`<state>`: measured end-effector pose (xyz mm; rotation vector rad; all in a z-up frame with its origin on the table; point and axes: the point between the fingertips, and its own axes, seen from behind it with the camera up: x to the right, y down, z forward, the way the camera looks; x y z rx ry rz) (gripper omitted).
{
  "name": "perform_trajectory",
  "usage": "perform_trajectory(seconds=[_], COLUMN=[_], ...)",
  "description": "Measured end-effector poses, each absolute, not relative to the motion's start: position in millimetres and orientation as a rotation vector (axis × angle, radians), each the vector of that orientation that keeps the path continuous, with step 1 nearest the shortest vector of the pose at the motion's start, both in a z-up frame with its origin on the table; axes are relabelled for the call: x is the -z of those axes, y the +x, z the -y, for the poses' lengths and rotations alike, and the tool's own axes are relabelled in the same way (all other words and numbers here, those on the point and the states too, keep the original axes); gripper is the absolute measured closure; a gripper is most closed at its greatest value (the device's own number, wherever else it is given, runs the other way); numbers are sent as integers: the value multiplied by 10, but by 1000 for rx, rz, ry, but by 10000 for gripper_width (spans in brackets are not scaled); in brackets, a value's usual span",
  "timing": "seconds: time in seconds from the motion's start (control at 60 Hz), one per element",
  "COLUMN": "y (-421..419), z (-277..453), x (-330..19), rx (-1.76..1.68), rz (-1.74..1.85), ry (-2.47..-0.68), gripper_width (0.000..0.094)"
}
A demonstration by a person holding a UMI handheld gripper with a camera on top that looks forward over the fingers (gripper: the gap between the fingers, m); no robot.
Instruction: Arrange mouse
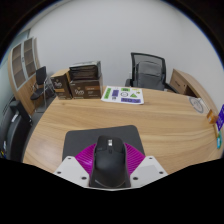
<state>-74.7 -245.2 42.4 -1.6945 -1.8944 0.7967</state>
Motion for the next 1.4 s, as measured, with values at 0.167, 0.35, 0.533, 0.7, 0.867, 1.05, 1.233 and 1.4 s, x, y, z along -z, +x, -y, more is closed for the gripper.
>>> perform_trajectory(seconds=[0.167,0.35,0.533,0.7,0.867,1.05,1.233,1.4], y=[-707,-707,-646,-274,429,1251,1964,2388], z=[2569,2556,2424,2192,1787,1371,999,748], x=[67,123,-129,-925,-1843,-2542,-2811,-2857], rx=[-758,-741,-714,-735,-736,-742,-715,-655], rz=[1892,1864,1807,1783,1756,1695,1590,1516], ry=[-1747,-1733,-1754,-1735,-1690,-1678,-1728,-1719], gripper_width=[528,469,81,81,78,78,79,80])
